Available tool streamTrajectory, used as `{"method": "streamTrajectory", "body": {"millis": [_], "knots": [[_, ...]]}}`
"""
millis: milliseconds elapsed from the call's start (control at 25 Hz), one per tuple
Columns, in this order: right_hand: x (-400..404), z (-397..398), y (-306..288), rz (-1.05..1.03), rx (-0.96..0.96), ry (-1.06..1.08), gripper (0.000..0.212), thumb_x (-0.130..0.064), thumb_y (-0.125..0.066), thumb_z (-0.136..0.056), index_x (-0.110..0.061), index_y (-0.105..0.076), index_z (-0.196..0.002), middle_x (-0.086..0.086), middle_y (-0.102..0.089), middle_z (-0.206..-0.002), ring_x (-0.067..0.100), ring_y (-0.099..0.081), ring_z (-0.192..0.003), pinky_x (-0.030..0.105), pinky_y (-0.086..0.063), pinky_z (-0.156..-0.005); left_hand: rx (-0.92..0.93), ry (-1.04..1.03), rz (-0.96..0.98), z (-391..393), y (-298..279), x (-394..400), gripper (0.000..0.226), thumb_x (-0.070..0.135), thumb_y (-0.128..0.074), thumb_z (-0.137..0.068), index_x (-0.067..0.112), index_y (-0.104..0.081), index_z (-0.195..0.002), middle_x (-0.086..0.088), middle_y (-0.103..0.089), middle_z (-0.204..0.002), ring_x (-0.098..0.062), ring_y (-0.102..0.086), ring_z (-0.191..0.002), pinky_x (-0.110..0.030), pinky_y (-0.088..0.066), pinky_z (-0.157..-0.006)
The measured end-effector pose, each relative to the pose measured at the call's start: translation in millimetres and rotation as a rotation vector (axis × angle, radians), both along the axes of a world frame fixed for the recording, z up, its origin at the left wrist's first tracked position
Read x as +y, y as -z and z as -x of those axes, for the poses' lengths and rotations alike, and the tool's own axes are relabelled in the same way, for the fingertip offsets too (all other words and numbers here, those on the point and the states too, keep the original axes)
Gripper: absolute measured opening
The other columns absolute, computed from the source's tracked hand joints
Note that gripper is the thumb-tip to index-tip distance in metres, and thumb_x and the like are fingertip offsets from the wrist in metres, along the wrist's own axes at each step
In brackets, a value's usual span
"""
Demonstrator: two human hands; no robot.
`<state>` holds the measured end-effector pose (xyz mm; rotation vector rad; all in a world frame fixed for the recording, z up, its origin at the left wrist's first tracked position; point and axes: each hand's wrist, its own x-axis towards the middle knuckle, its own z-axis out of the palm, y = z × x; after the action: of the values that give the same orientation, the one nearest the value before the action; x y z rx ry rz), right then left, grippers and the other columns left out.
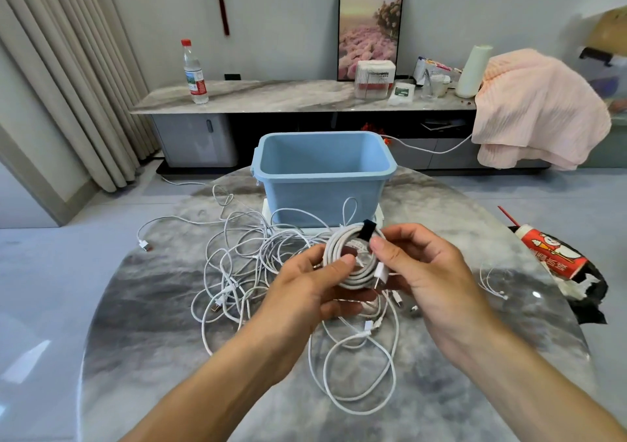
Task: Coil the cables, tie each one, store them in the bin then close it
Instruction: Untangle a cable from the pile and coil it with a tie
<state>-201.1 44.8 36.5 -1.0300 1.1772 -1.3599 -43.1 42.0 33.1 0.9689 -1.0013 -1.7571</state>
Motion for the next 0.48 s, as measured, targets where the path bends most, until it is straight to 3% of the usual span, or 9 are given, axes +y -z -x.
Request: {"method": "streamTrajectory", "body": {"millis": [120,280,360,480], "knots": [[-1,-15,7,-0.011,-0.018,-0.020,0.017,-0.024,-0.063,-0.091,-0.011,-0.061,-0.102,0.022,-0.071,-0.088,0.021,-0.067,-0.073,0.027,-0.056,-0.061,-0.013,-0.097,-0.005,3,4,0,0.017,0.020,-0.060,-0.093,0.013,-0.069,-0.105,-0.016,-0.075,-0.092,-0.026,-0.071,-0.074,-0.028,-0.055,-0.061],[-14,-20,14,-0.013,0.060,-0.002,0.011,-0.014,-0.061,-0.095,-0.014,-0.062,-0.106,0.007,-0.076,-0.085,0.017,-0.071,-0.072,0.026,-0.056,-0.061,-0.268,-0.049,-0.015,0,1,-5,0.031,0.049,-0.049,-0.096,0.026,-0.064,-0.108,-0.018,-0.075,-0.082,-0.024,-0.067,-0.061,-0.027,-0.047,-0.055],[-35,-18,9,-0.080,-0.005,0.098,0.007,-0.012,-0.061,-0.096,-0.012,-0.063,-0.103,0.011,-0.075,-0.085,0.022,-0.070,-0.068,0.032,-0.058,-0.055,-0.352,-0.067,-0.039,-6,-1,-15,0.038,0.061,-0.041,-0.095,0.031,-0.059,-0.111,-0.016,-0.075,-0.082,-0.026,-0.066,-0.061,-0.026,-0.043,-0.053],[-94,-17,-14,-0.159,-0.137,0.219,0.011,-0.011,-0.059,-0.098,-0.007,-0.059,-0.107,0.018,-0.070,-0.085,0.026,-0.066,-0.057,0.033,-0.058,-0.049,-0.320,-0.174,-0.084,-16,0,-30,0.044,0.060,-0.038,-0.096,0.025,-0.055,-0.115,-0.013,-0.076,-0.081,-0.023,-0.063,-0.058,-0.025,-0.041,-0.050]]}}
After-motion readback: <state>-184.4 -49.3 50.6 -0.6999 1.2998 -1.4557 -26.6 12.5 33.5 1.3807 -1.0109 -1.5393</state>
